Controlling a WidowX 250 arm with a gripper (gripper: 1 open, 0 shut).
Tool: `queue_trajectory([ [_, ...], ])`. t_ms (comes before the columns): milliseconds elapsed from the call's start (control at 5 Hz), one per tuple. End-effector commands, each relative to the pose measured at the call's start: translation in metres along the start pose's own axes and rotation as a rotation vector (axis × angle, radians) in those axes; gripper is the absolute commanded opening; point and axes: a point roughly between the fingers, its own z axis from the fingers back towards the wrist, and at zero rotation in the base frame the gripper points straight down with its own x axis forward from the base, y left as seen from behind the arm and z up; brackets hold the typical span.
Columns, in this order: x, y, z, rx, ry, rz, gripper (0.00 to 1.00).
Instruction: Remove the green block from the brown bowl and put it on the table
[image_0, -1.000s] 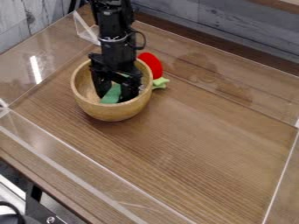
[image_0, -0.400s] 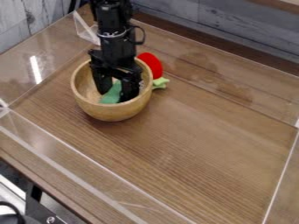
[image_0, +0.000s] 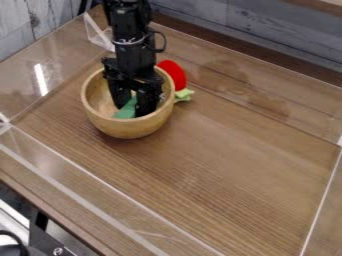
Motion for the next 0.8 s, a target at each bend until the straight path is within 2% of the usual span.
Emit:
queue_trajectory([
  [0, 0.0096, 0.0039, 0.0201, 0.014, -0.07, 0.009, 0.0],
  [600, 0.0122, -0.002, 0.029, 0.006, -0.078, 0.019, 0.0],
])
